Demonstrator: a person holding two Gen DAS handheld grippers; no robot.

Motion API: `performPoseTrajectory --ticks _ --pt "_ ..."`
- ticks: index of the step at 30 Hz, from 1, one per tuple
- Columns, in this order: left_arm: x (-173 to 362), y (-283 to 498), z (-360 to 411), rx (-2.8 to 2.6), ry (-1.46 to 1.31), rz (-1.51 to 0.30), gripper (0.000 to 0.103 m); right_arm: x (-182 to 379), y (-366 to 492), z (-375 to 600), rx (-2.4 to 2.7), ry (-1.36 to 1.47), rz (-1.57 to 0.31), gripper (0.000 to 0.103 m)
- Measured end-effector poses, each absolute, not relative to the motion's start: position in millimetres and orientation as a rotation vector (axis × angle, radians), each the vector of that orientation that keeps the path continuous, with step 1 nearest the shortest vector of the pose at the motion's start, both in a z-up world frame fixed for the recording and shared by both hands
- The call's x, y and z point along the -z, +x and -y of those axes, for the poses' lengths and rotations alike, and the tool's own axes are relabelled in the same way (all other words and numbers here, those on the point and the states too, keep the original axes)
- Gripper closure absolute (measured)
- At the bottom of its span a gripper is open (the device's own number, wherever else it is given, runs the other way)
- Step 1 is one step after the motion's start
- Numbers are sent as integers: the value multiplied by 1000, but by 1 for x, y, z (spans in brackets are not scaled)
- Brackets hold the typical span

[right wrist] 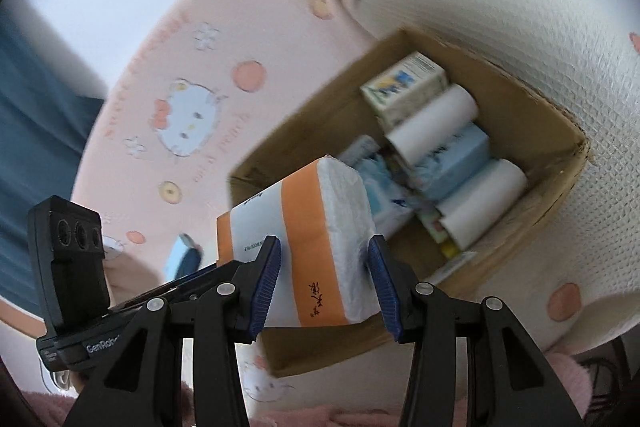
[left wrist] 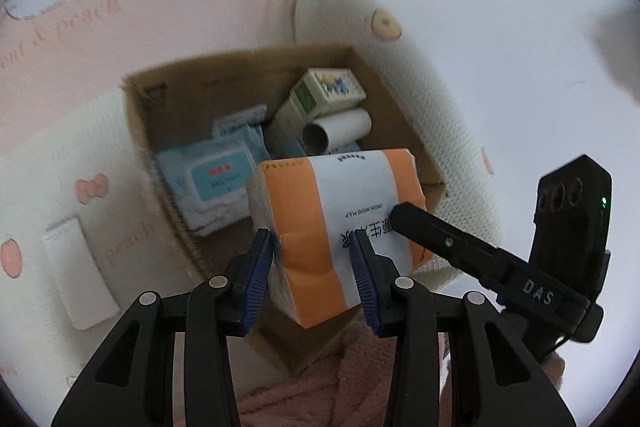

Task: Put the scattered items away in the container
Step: 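Carry the tissue pack to the cardboard box and lower it in, then open the right gripper to drop the tissue pack in the box, then move the right gripper to the white spiral notepad on the bed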

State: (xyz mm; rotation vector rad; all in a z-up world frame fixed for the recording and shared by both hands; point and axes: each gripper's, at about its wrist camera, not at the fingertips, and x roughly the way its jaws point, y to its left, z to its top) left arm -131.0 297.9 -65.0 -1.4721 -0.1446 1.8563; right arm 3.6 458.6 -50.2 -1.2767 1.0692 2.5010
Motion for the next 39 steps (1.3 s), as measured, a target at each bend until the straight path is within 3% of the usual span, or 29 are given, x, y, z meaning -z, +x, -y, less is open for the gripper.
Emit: performPoseTrajectory --ticks 8,13,22,31,39 --pt "86 -142 -305 -1824 -1598 141 59 75 -17 -474 -2488 -1467 -1090 59" --pt "102 -141 -310 -1752 -1714 -5 59 80 -23 -473 -2420 -1609 -893 59" --pt "98 -140 -312 -1786 -1680 -98 59 68 -20 -471 -2379 -1682 -704 59" --pt "99 -143 -308 -1805 -1658 -67 59 75 -34 -456 -2336 -1756 -720 59" --pt "70 -132 -296 -1908 -1527 -134 58 40 -22 -428 -2384 -1649 -668 59"
